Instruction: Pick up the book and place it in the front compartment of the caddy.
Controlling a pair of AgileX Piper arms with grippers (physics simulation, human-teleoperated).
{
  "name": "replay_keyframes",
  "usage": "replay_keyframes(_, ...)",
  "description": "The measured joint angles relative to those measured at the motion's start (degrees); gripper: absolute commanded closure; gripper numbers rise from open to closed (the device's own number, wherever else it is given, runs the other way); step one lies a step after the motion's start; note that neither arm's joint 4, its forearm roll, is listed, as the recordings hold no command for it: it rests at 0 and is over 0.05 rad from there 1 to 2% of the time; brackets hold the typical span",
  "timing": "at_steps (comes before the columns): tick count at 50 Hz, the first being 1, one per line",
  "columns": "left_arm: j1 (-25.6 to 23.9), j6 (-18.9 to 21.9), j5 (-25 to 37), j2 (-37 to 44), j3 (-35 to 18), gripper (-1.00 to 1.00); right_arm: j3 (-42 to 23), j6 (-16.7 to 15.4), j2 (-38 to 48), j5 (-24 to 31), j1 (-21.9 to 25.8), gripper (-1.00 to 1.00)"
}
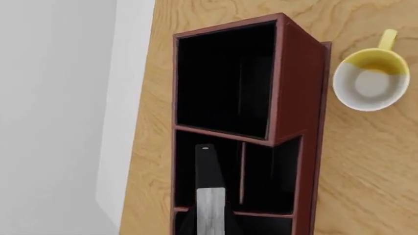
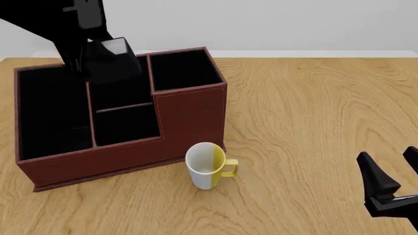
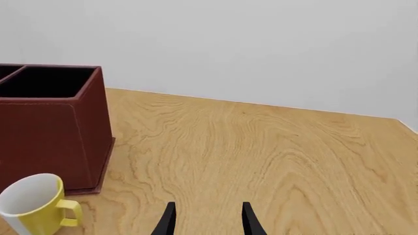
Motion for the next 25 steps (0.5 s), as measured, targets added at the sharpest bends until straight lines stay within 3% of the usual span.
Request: replay_keyframes(25,2.4,0.5,-5.3,6.9,0.9,1.00,0.0,0.3,1.8,-1.5,-0.6,-1.00)
